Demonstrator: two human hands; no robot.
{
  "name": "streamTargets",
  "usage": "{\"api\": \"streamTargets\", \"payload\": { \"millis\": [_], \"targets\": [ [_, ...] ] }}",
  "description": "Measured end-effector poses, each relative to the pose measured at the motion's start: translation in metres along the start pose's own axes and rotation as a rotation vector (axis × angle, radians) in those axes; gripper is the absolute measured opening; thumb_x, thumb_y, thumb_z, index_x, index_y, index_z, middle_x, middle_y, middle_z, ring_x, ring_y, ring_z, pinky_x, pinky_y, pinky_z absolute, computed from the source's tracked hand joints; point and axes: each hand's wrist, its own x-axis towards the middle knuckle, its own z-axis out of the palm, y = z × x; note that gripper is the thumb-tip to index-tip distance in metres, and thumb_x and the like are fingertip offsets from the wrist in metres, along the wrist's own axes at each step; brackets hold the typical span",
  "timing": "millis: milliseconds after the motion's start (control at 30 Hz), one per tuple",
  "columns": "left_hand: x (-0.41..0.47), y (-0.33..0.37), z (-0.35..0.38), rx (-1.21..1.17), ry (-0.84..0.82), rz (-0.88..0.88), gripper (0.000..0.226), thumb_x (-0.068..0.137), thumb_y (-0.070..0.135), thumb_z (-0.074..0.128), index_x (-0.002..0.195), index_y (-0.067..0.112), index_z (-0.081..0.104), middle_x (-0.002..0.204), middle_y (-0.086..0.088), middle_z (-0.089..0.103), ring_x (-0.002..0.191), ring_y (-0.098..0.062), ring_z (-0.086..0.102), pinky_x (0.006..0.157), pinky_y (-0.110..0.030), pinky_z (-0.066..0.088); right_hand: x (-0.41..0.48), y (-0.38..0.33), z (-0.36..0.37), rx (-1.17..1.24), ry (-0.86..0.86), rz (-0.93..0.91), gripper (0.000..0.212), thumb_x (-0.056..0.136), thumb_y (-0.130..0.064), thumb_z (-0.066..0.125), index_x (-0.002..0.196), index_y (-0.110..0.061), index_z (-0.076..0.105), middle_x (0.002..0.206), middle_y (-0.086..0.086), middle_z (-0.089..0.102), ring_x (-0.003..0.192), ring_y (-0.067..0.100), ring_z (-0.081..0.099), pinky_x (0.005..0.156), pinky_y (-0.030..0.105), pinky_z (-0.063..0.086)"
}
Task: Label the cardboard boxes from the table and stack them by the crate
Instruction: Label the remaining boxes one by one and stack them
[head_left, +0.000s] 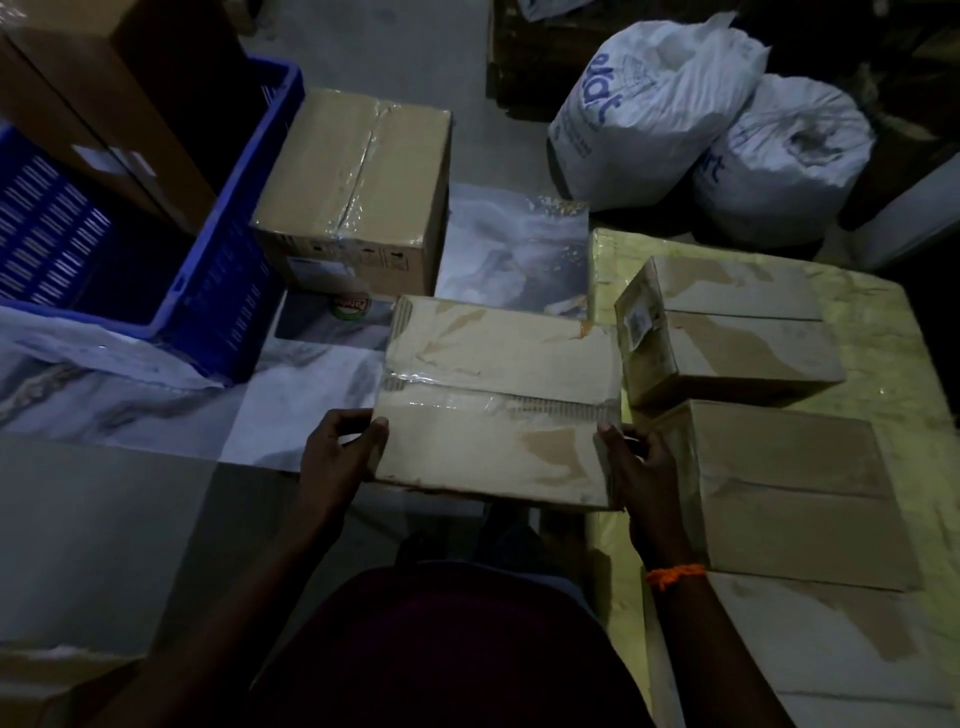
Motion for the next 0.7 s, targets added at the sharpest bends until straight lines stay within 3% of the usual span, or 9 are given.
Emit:
{"api": "streamTargets", "payload": {
  "millis": [100,200,267,367,433,533,567,633,700],
  "targets": [
    [0.007,0.006,0.004,0.019,-0.001,0.015,0.031,0.098,0.025,0.065,0.127,0.013,0.062,0.120,0.000,0.065,0.096,-0.017,0.065,0.053,-0.016,0.049,0.010,-0.010,0.003,0.014,0.031,0.026,0.055,0.082,-0.050,0.081,0.121,-0.016,0.065,0.117,0.006,0.069,0.107,0.023,0.067,0.082,0.039,0.057],
    [0.024,0.021,0.010,0.046,-0.017,0.096,0.040,0.099,0.029,0.065,0.137,0.018,0.059,0.128,0.004,0.065,0.111,-0.008,0.063,0.082,-0.024,0.054,0.030,-0.027,0.005,0.003,-0.027,0.026,0.073,0.083,-0.056,0.080,0.140,-0.018,0.055,0.130,0.003,0.063,0.115,0.021,0.062,0.087,0.036,0.054],
    [0.038,0.038,0.015,0.049,-0.064,0.136,0.047,0.098,0.035,0.066,0.141,0.019,0.057,0.131,0.002,0.066,0.117,-0.010,0.064,0.095,-0.033,0.055,0.048,-0.042,0.007,0.011,-0.059,0.020,0.090,0.073,-0.069,0.082,0.145,-0.023,0.053,0.135,0.001,0.063,0.119,0.020,0.063,0.095,0.044,0.057],
    [0.062,0.064,0.026,0.048,-0.100,0.103,0.058,0.092,0.049,0.068,0.143,0.023,0.056,0.133,-0.001,0.066,0.120,-0.017,0.064,0.099,-0.042,0.054,0.081,-0.057,0.010,-0.035,-0.124,0.032,0.101,0.061,-0.083,0.079,0.138,-0.020,0.062,0.128,0.008,0.068,0.111,0.023,0.066,0.101,0.057,0.054],
    [0.076,0.075,0.037,0.078,-0.113,0.077,0.055,0.090,0.048,0.070,0.139,0.025,0.060,0.130,0.001,0.068,0.120,-0.018,0.064,0.102,-0.042,0.052,0.093,-0.069,0.017,-0.129,-0.198,0.027,0.102,0.058,-0.093,0.069,0.121,-0.013,0.072,0.122,0.020,0.070,0.108,0.035,0.067,0.101,0.061,0.052],
    [0.080,0.088,0.048,0.001,-0.114,0.042,0.031,0.095,0.032,0.069,0.124,0.022,0.068,0.113,0.003,0.073,0.113,-0.022,0.067,0.097,-0.040,0.053,0.093,-0.082,0.022,-0.230,-0.210,-0.005,0.110,0.064,-0.099,0.053,0.109,0.000,0.070,0.105,0.022,0.072,0.098,0.039,0.068,0.090,0.055,0.057],
    [0.077,0.091,0.049,-0.031,-0.112,0.043,0.028,0.097,0.028,0.066,0.124,0.020,0.069,0.112,0.004,0.072,0.110,-0.018,0.067,0.093,-0.038,0.053,0.087,-0.087,0.021,-0.247,-0.195,-0.011,0.106,0.071,-0.096,0.050,0.108,0.001,0.070,0.101,0.020,0.072,0.094,0.037,0.068,0.087,0.049,0.056],
    [0.071,0.098,0.050,-0.090,-0.082,0.057,0.029,0.099,0.022,0.064,0.127,0.017,0.066,0.113,0.007,0.069,0.102,-0.004,0.063,0.085,-0.029,0.052,0.074,-0.096,0.017,-0.206,-0.140,-0.020,0.098,0.076,-0.093,0.047,0.105,-0.003,0.072,0.102,0.018,0.073,0.095,0.036,0.068,0.093,0.050,0.055],
    [0.063,0.104,0.047,-0.205,-0.038,0.070,0.025,0.099,0.018,0.062,0.125,0.016,0.063,0.108,0.010,0.067,0.095,0.002,0.061,0.077,-0.023,0.049,0.062,-0.103,0.010,-0.109,-0.101,-0.077,0.081,0.090,-0.078,0.051,0.110,-0.002,0.071,0.109,0.024,0.071,0.103,0.039,0.067,0.095,0.047,0.054]
  ]
}}
